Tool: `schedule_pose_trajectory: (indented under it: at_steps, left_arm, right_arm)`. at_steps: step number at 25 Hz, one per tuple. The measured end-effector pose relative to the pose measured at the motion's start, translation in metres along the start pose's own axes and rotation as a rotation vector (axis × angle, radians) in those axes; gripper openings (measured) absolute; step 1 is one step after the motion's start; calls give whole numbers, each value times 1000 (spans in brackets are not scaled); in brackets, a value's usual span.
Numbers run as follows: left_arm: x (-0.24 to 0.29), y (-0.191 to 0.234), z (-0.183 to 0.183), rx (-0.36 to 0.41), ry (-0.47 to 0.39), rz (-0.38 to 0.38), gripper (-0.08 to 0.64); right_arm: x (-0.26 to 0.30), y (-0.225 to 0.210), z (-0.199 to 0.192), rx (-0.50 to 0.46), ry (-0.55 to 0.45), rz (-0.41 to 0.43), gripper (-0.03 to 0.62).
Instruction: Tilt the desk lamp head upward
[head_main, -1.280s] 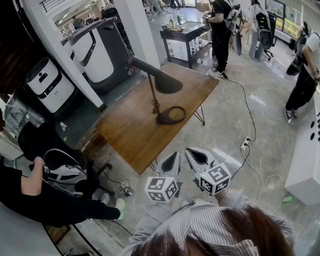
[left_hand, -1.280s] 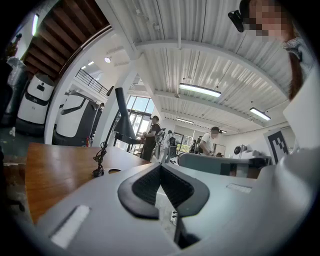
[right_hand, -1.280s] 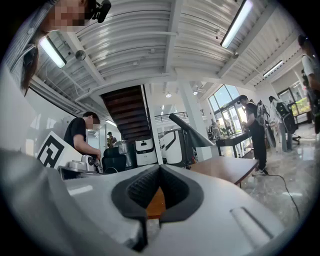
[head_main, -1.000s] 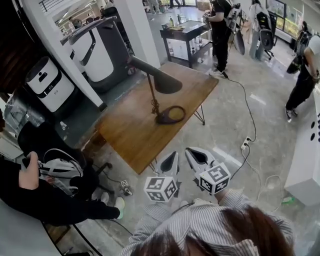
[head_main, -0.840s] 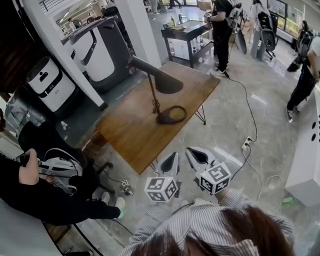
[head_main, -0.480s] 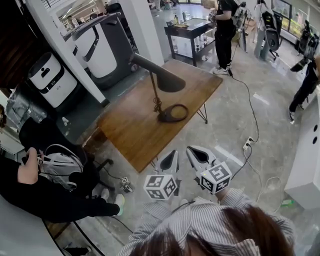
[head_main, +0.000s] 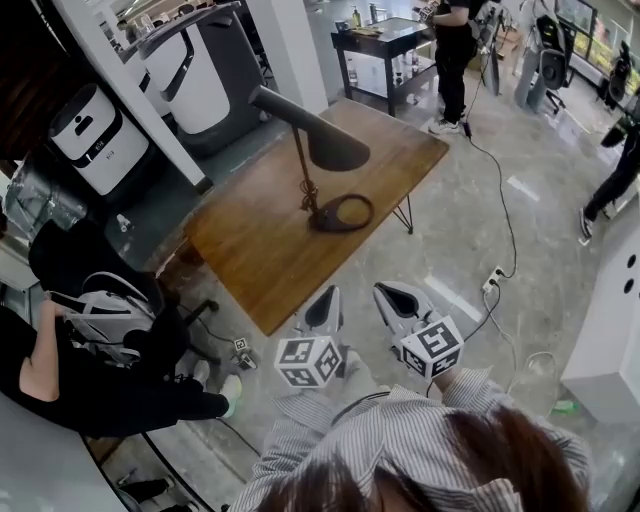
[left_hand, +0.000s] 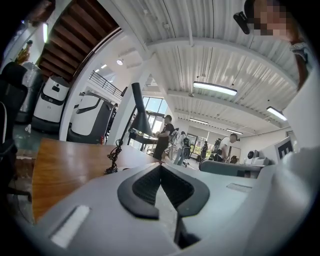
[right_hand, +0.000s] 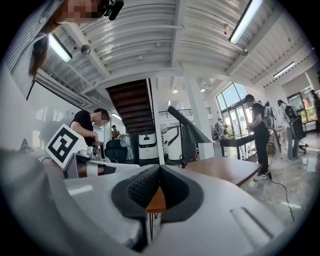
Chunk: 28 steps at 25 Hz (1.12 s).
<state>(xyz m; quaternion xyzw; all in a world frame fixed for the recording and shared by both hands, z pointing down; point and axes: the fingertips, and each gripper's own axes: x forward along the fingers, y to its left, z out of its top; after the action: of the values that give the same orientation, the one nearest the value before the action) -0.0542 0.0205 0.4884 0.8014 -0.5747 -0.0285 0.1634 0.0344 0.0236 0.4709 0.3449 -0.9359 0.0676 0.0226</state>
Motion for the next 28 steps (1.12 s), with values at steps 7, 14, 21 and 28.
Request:
schedule_pose_trajectory:
  at_steps: [7,14,21,28]
  left_arm:
    - [54,51,21,29,-19,11,6]
    - [126,104,56,83,-5,-33,11]
    - [190,150,68,186,50,-55,69]
    - [240,173,69,222,97,-34,91]
  right_arm:
    - [63,-36,4,-6,-4,-3,0]
    - [139,-80,28,36,-44,-50,15]
    - [202,-117,17,131,-7,-76,46]
    - [243,-135,18,148,2,-23,63]
